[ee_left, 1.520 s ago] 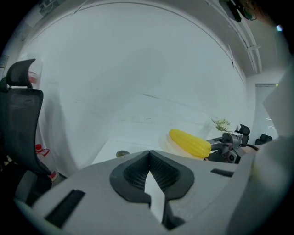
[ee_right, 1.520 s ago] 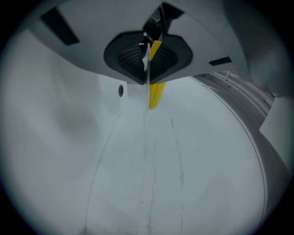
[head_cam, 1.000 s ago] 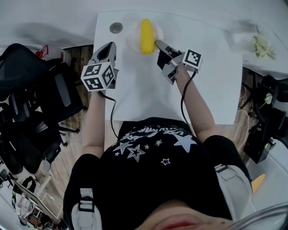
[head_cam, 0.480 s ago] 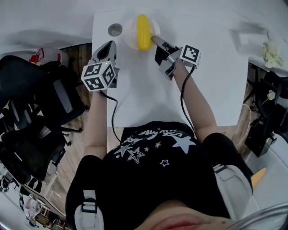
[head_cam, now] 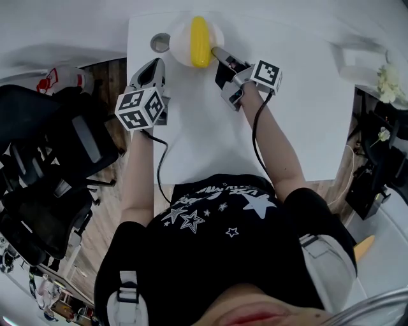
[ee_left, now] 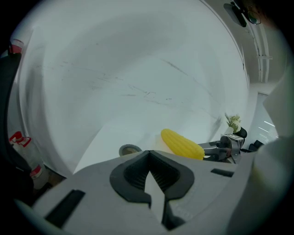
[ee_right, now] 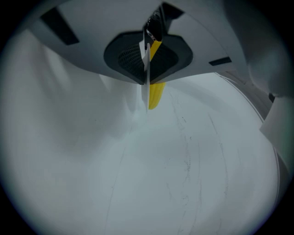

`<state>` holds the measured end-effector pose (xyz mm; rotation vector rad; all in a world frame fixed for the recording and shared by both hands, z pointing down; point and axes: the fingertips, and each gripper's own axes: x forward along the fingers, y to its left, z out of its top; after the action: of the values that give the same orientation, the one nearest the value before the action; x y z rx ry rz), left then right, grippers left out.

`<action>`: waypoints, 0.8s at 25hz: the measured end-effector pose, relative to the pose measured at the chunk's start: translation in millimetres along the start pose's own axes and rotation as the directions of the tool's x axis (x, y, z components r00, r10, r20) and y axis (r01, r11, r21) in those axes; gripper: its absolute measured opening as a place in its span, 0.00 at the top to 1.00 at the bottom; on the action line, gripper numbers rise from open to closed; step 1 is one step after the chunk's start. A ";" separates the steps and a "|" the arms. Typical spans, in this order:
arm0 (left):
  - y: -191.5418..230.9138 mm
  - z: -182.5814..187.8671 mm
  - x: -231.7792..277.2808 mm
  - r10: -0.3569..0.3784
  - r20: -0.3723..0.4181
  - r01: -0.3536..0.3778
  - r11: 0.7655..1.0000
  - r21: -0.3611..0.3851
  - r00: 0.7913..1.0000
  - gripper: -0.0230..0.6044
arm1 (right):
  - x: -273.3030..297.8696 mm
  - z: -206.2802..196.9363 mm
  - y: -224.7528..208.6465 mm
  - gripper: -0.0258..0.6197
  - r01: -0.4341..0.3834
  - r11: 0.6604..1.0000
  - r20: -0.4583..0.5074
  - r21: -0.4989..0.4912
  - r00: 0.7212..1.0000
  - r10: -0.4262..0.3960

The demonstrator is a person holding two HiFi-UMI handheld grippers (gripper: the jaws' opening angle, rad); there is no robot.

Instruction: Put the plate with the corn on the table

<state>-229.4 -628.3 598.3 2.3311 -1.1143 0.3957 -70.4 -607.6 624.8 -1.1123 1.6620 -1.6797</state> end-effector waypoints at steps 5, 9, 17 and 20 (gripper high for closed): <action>1.7 -1.4 -0.5 0.004 0.005 -0.004 1.000 -0.008 1.000 0.95 | 1.4 0.4 -9.6 0.91 0.042 0.999 0.005 0.033 0.999 -0.042; 4.5 -4.5 2.6 0.009 -0.006 -0.009 1.000 -0.013 1.000 0.95 | 3.5 3.5 -14.9 0.91 0.067 0.997 0.009 0.045 0.998 -0.067; 6.6 -7.6 5.5 0.015 -0.014 -0.015 1.000 -0.022 1.000 0.95 | 5.2 8.4 -22.9 0.92 0.107 0.990 0.037 0.088 0.993 -0.111; 6.5 -10.8 4.6 0.018 -0.018 -0.019 0.999 -0.028 1.000 0.95 | 3.7 8.0 -28.8 0.93 0.164 0.981 0.038 0.102 0.985 -0.169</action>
<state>-232.1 -628.5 611.4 2.2902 -1.1264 0.4048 -60.5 -611.9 652.9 -1.2618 1.4751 -1.8045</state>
